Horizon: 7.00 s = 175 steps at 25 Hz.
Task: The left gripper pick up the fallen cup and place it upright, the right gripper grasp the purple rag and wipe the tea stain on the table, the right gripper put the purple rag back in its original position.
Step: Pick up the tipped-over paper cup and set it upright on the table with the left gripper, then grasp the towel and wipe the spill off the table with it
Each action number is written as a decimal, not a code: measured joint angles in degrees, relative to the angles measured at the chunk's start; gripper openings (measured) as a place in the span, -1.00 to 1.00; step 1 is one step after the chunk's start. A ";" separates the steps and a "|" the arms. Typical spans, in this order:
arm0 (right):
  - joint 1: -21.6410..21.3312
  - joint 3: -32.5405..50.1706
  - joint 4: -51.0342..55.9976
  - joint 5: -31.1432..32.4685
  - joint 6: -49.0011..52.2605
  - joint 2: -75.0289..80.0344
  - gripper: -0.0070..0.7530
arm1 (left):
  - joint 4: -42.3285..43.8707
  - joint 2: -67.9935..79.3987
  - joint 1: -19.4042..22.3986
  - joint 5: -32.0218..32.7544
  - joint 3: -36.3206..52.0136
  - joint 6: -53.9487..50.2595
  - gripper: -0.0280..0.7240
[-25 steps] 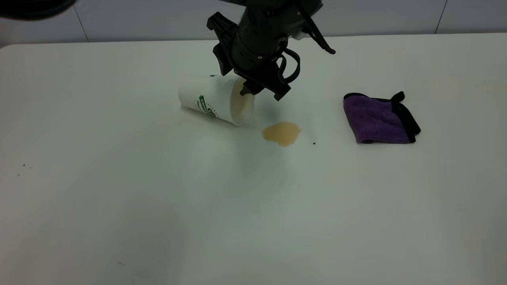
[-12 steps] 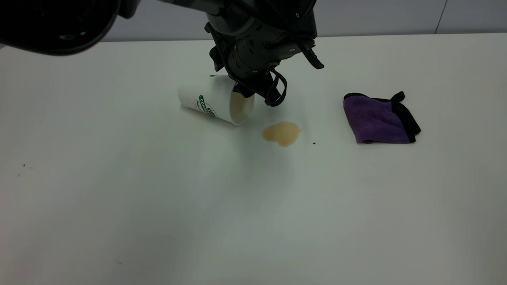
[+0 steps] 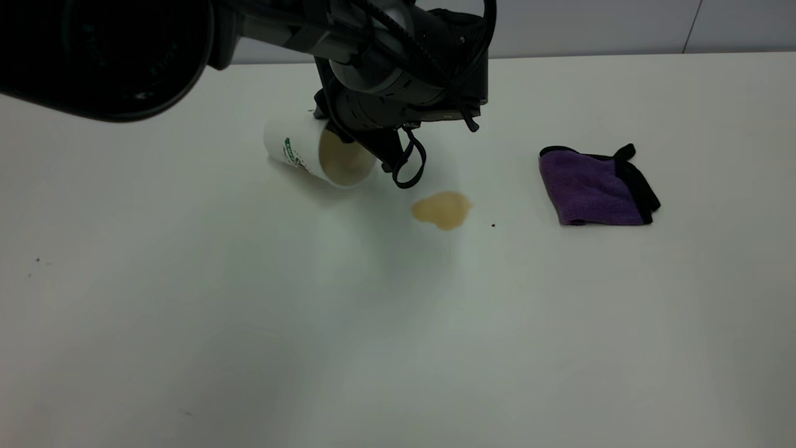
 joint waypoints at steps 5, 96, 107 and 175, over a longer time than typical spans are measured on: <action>0.00 0.00 0.00 0.00 0.00 0.00 0.49 | -1.12 -1.72 0.75 1.31 -0.05 3.70 -1.00; 0.00 0.00 0.00 0.00 0.00 0.00 0.49 | -75.36 -64.69 30.00 9.77 25.90 51.56 0.18; 0.00 0.00 0.00 0.00 0.00 0.00 0.49 | -70.30 -90.09 30.00 9.77 58.96 45.38 0.18; 0.00 -5.00 23.82 -32.34 -30.23 60.27 0.49 | -68.91 -158.29 40.00 8.03 89.55 41.04 0.38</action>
